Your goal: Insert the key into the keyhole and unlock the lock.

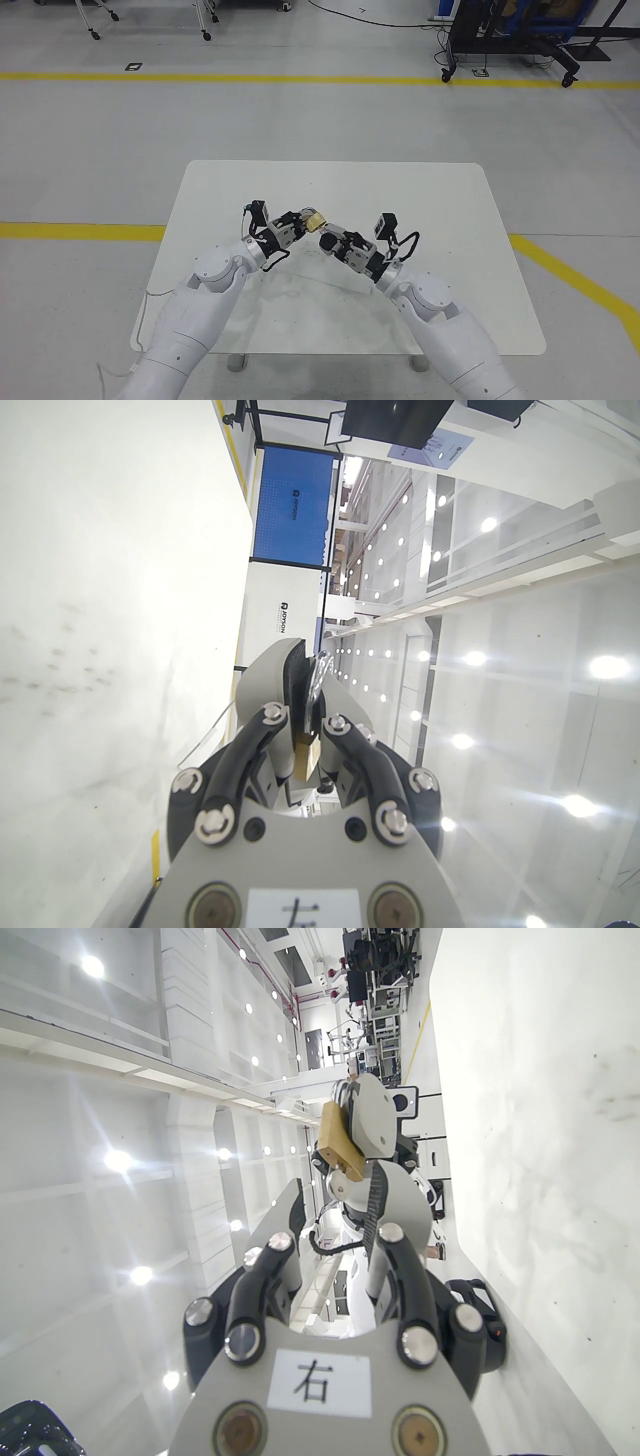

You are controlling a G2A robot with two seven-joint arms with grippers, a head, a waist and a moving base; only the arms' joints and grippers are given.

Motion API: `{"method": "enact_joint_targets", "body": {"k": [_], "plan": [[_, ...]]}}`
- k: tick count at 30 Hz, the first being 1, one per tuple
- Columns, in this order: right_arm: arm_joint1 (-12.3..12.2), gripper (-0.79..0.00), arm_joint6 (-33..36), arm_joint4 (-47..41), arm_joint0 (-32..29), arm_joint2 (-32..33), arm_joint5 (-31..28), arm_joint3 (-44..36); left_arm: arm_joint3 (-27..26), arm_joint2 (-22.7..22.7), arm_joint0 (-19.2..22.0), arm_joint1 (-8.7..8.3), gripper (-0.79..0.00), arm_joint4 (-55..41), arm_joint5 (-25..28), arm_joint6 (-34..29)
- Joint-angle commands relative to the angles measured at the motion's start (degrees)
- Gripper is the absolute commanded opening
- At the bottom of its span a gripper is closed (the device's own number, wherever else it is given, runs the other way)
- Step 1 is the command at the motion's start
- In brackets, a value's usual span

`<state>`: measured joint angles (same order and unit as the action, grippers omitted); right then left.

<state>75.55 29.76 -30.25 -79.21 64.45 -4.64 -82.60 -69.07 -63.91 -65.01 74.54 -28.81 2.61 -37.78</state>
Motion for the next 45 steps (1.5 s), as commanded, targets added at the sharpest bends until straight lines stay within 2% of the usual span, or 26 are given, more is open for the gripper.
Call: {"method": "enact_joint_targets", "body": {"k": [1, 3, 11, 21, 26, 31, 34, 41, 44, 45], "plan": [[0.0, -0.653, -0.5, -0.2, 0.1, 0.0, 0.2, 0.3, -0.1, -0.1, 0.0, -0.02, -0.785, 0.1, 0.0, -0.1], [0.1, -0.739, -0.6, -0.2, 0.1, -0.1, 0.2, 0.4, -0.2, -0.1, -0.1, -0.04, -0.785, 0.4, 0.0, 0.0], [0.2, -0.785, -1.1, -0.1, 0.1, -0.5, 0.6, 0.4, -0.6, 0.1, -0.2, -0.01, -0.785, 1.1, -0.1, 0.0], [0.5, -0.785, -1.6, -2.8, 0.2, -0.8, 1.8, 0.6, -1.3, 0.0, -0.5, -0.1, -0.785, 2.2, 0.6, -0.2], [0.9, -0.785, 2.1, -11.7, 0.5, -0.7, 4.2, 2.4, -1.7, 0.1, -0.6, -0.12, -0.785, 3.1, 1.2, -0.2], [1.4, -0.785, 8.7, -24.3, 2.2, 0.4, 9.4, 7.5, -2.0, 0.0, -0.8, -0.15, -0.785, 3.7, 1.8, 0.2], [1.6, -0.785, 10.5, -28.2, 3.2, 0.4, 12.2, 9.7, -2.3, -0.1, -1.0, -0.17, -0.785, 4.0, 2.5, 0.3], [1.8, -0.785, 13.2, -31.6, 4.3, 0.5, 14.2, 12.4, -2.8, 0.0, -1.2, -0.24, -0.785, 5.4, 3.3, 0.5], [1.8, -0.785, 12.5, -30.3, 4.6, 0.6, 13.1, 12.6, -3.1, 0.0, -1.4, -0.23, -0.785, 5.5, 3.6, 0.6], [1.7, -0.656, 12.1, -29.3, 4.6, 0.7, 12.3, 12.3, -3.1, -0.1, -1.4, -0.24, -0.785, 5.5, 3.7, 0.6]]}}
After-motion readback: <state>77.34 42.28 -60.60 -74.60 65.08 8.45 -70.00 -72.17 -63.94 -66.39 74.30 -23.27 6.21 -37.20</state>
